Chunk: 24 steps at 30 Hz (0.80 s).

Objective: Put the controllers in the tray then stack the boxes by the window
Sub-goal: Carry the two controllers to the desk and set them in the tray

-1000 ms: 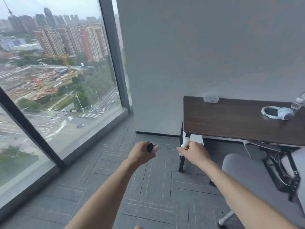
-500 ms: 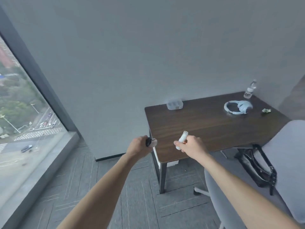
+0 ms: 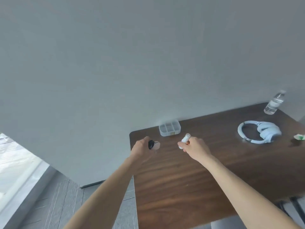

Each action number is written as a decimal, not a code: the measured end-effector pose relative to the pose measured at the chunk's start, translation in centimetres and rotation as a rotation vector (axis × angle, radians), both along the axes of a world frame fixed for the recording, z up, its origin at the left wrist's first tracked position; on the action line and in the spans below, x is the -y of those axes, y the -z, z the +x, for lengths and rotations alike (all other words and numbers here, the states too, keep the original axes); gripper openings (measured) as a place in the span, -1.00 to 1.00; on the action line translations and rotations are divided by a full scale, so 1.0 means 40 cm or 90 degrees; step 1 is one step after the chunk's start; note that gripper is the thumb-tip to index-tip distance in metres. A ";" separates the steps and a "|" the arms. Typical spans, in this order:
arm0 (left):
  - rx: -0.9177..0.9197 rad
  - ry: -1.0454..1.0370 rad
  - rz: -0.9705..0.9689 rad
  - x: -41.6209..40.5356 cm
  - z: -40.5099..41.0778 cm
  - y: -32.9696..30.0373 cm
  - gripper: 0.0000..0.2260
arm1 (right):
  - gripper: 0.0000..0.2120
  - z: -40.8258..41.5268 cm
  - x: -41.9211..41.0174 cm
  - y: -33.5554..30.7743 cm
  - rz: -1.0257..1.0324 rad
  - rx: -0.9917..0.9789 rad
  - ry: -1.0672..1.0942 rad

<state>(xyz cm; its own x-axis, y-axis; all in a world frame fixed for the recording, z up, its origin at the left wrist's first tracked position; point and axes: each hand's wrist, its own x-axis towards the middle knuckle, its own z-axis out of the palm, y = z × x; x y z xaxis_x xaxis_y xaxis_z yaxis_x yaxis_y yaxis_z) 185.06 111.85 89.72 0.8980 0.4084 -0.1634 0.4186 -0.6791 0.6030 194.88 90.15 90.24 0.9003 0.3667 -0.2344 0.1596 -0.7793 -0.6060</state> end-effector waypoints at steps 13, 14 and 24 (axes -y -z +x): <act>-0.002 -0.108 -0.046 -0.107 0.431 0.121 -0.75 | -0.75 0.446 -0.179 0.129 -0.041 -0.036 -0.048; -0.023 -0.118 -0.049 -0.119 0.459 0.136 -0.79 | -0.75 0.469 -0.192 0.144 -0.037 -0.040 -0.045; -0.076 -0.123 -0.073 -0.222 0.654 0.309 -0.80 | -0.70 0.647 -0.353 0.301 -0.095 -0.024 -0.077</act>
